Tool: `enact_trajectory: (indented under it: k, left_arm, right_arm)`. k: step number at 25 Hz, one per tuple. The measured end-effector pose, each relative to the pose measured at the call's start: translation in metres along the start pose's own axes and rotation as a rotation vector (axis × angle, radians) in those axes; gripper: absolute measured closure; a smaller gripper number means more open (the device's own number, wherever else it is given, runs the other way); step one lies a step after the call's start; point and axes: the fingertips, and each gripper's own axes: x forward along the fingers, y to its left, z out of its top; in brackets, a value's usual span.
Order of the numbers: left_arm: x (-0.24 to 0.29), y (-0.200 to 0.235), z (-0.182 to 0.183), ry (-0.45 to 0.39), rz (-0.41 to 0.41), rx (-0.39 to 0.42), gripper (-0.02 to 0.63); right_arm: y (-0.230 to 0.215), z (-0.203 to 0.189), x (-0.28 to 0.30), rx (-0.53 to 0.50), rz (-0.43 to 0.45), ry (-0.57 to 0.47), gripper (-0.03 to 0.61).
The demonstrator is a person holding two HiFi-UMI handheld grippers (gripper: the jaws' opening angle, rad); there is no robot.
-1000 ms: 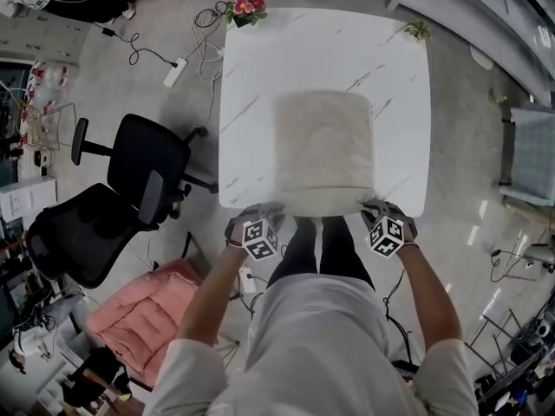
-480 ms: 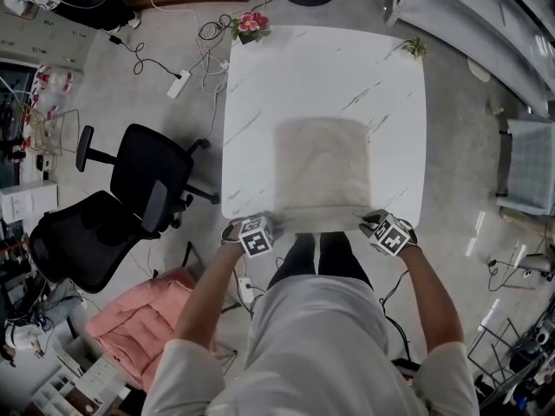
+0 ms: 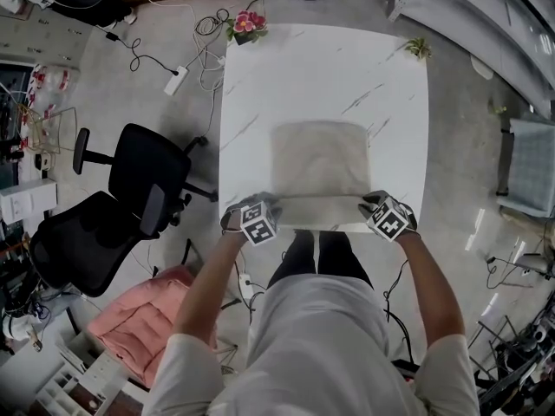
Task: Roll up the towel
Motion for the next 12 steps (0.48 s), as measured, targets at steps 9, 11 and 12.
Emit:
enact_trajectory:
  k: [9, 11, 12]
  left_arm:
    - [0.015, 0.034, -0.005, -0.004, 0.214, -0.101, 0.331]
    - [0.009, 0.032, -0.005, -0.012, 0.223, -0.089, 0.328]
    - [0.003, 0.03, -0.004, -0.019, 0.226, -0.089, 0.327]
  right_arm:
    - [-0.031, -0.001, 0.019, -0.029, -0.204, 0.007, 0.362]
    - [-0.029, 0.003, 0.015, -0.034, -0.21, -0.002, 0.362]
    - [-0.027, 0.006, 0.01, -0.033, -0.215, -0.021, 0.364]
